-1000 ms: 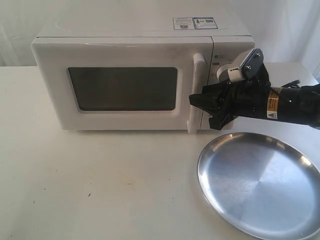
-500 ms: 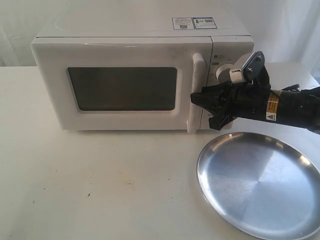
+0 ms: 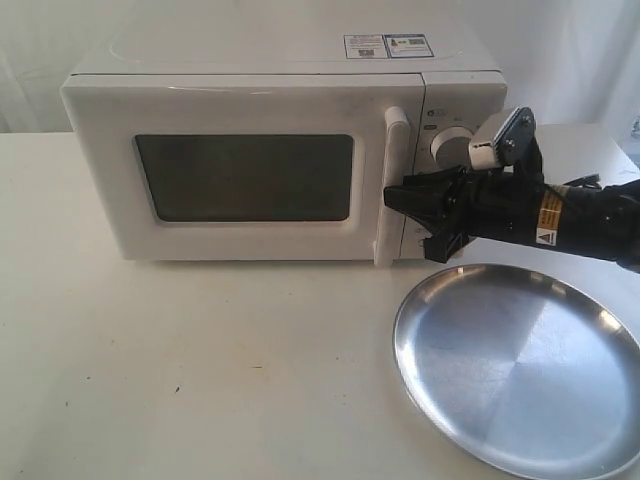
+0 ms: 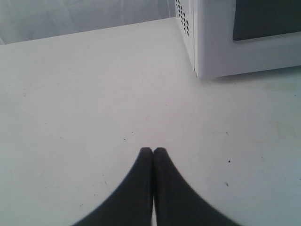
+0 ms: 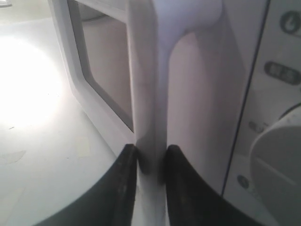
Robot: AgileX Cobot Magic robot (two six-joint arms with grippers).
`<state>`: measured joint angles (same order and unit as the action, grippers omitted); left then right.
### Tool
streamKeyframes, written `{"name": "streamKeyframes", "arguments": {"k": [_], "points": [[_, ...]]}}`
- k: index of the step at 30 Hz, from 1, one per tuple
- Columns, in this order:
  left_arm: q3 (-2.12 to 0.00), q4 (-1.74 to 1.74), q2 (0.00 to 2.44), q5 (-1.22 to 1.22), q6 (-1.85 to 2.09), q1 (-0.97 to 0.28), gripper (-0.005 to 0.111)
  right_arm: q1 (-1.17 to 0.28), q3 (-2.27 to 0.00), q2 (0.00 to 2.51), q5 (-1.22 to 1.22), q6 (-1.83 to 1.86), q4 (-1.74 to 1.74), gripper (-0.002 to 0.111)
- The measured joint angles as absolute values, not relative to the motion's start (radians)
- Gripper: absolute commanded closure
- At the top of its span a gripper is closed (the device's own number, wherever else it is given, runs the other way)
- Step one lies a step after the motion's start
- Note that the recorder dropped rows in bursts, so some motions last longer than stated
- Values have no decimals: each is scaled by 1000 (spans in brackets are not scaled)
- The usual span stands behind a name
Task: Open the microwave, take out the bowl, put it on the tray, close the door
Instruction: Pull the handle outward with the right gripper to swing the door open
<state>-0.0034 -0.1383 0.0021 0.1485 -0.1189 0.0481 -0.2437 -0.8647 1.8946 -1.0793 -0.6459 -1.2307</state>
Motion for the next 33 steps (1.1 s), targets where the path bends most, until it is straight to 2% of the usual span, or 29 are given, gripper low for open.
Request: {"name": "streamKeyframes", "arguments": {"k": [22,30,33], "points": [[-3,-138,2,149,-119,48,107,-281,-865,1867,-997,-681,-1241,108],[-3,-138,2,149,-119,48,107,-313,-843,1788,-871,-690,-1264,108],[-3,-138,2,149,-119,48,107,-358,-775,1730,-1006,-692,-1488,108]]}}
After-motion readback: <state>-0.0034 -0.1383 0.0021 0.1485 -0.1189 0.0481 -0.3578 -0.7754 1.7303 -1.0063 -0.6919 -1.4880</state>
